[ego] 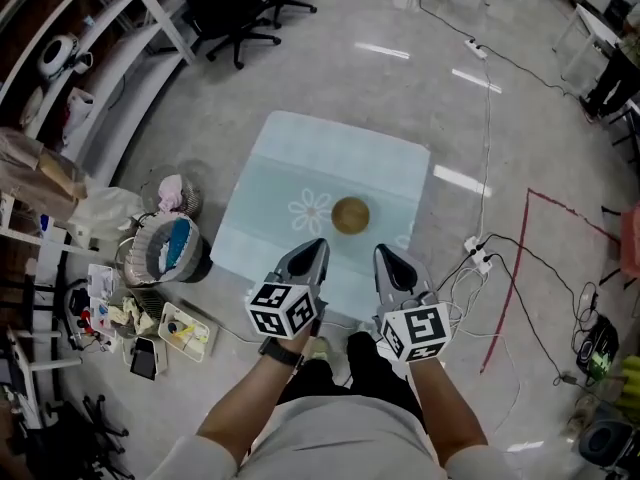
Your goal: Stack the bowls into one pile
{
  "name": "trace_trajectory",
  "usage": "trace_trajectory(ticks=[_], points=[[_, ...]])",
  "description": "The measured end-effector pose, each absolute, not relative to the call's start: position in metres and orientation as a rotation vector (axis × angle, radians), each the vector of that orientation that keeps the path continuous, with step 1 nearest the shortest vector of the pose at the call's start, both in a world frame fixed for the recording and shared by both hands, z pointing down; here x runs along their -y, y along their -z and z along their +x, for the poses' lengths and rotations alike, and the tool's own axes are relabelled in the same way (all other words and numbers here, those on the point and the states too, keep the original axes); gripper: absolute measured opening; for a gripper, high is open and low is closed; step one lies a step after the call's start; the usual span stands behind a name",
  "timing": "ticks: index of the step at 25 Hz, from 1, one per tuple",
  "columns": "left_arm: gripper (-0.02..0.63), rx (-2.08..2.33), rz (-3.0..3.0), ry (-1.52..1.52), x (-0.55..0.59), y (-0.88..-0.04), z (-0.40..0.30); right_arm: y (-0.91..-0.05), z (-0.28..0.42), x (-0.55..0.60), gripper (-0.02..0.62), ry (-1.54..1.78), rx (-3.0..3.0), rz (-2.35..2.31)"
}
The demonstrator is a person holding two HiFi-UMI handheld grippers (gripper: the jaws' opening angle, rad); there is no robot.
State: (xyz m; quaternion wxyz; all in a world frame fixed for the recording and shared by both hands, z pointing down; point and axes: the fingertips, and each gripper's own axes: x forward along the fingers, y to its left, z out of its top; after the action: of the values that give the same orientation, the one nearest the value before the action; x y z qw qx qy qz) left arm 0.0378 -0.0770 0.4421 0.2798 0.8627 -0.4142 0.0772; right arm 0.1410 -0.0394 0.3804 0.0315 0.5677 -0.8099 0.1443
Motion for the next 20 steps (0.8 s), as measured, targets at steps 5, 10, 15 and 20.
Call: trace_trajectory(ticks=[5,10,15,20], points=[[0.006,1.048,2.459,-0.178,0.038,-0.405,0.036,-0.362,0.129,0.006,0.0,-0.394,2.468,1.824],[0.006,0.978,2.545,-0.129,0.002,-0.373,0.019,-0.341,0.102,-0.029,0.0,-0.344,2.425,1.9],[0.006,0.92,2.599,-0.087,-0.026,-0.346,0.011,-0.317,0.089,-0.061,0.0,-0.281,2.386,1.964],[0.006,0.872,2.652,-0.05,-0.047,-0.324,0.006,-0.297,0.08,-0.083,0.0,-0.223,2.364,2.015]])
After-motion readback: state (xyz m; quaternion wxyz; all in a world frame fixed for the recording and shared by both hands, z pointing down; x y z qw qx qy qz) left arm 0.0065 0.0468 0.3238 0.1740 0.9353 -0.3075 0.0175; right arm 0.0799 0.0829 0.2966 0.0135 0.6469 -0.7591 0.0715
